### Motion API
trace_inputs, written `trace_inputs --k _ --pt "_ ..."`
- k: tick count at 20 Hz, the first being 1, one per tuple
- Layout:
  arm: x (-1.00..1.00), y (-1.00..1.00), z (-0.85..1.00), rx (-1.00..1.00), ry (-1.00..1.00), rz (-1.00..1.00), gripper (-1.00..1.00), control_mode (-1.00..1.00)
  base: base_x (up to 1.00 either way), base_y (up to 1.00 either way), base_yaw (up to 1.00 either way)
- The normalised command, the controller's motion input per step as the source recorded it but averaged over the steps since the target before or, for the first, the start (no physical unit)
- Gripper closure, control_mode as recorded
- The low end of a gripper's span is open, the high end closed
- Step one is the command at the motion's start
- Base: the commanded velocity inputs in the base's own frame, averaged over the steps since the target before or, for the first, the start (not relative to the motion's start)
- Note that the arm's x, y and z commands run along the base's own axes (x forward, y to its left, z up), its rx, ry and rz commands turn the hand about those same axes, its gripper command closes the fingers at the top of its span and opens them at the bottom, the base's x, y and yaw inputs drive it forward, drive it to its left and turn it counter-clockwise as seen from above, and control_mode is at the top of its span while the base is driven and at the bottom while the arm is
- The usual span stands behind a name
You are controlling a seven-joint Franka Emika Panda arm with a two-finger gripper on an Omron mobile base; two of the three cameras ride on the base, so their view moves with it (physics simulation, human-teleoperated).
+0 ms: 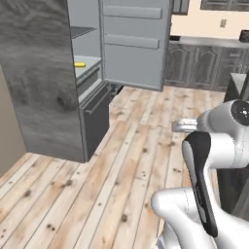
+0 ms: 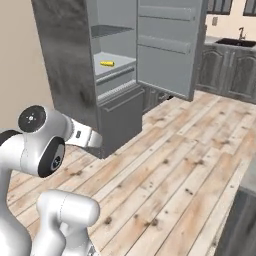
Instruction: Take the cheese, fish, and corn from the fridge and place them on the plate on the dining counter to create an appetizer plate.
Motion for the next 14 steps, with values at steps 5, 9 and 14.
trace_inputs --k 5,9,14 --pt "0.00 0.00 0.00 0.00 0.00 0.00 -1.00 1.00 0.77 0.47 0.43" --pt "0.00 0.00 0.00 0.00 0.00 0.00 -1.00 1.00 0.91 -0.09 0.26" --pt "0.00 0.00 0.00 0.00 0.00 0.00 -1.00 1.00 0.98 -0.58 0.15"
